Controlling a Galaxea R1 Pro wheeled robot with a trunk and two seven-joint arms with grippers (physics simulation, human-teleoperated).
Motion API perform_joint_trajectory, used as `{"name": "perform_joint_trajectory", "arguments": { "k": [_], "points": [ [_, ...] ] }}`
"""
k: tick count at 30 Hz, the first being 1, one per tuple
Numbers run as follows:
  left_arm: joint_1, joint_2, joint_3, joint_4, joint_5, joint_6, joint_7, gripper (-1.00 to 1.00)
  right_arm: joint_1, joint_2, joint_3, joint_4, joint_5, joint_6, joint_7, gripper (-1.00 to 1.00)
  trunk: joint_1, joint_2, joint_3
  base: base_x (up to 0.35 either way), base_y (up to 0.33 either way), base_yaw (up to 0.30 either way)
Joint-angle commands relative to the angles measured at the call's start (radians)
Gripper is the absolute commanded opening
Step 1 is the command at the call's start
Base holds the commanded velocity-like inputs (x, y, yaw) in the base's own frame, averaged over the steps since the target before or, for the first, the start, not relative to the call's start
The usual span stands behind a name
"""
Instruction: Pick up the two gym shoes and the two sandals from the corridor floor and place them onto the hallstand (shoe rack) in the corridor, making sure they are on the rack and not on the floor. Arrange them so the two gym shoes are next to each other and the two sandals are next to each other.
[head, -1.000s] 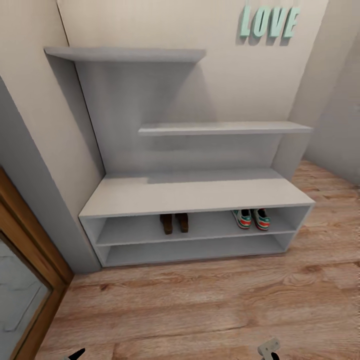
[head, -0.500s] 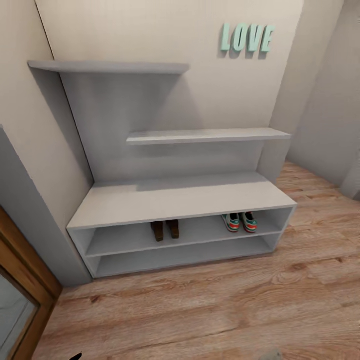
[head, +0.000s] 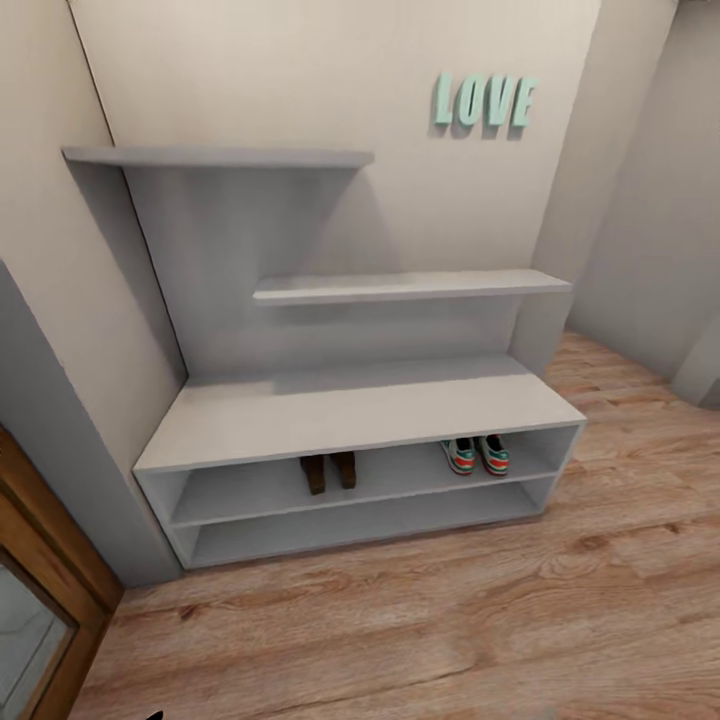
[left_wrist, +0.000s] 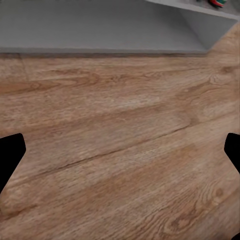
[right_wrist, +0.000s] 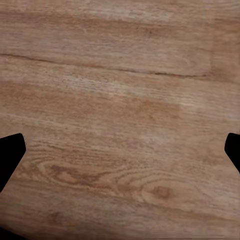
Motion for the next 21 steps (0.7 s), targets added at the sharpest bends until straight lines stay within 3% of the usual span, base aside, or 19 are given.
{"name": "perform_joint_trajectory", "arguments": {
  "k": [1,4,12,21],
  "points": [
    [-0.001,0.000,0.002,0.002,0.003,-0.002,-0.005,1.00,0.003,0.001,0.003,0.001,0.004,-0.004,-0.001,1.00,0.000,0.000,0.000,0.000,0.000,-0.001],
    [0.000,0.000,0.002,0.042,0.002,-0.004,-0.005,1.00,0.042,0.004,0.003,0.000,0.005,-0.004,-0.001,1.00,0.000,0.000,0.001,0.000,0.000,0.000],
    [0.000,0.000,-0.001,0.061,-0.004,-0.004,0.015,1.00,0.055,0.006,0.004,-0.001,0.003,-0.004,-0.002,1.00,0.000,0.000,0.002,0.000,0.000,0.000],
    [0.001,0.001,-0.006,0.099,-0.010,0.000,0.143,1.00,0.058,0.006,0.004,-0.001,0.002,-0.004,-0.002,1.00,0.000,0.000,0.002,0.000,0.000,0.000]
  ]
}}
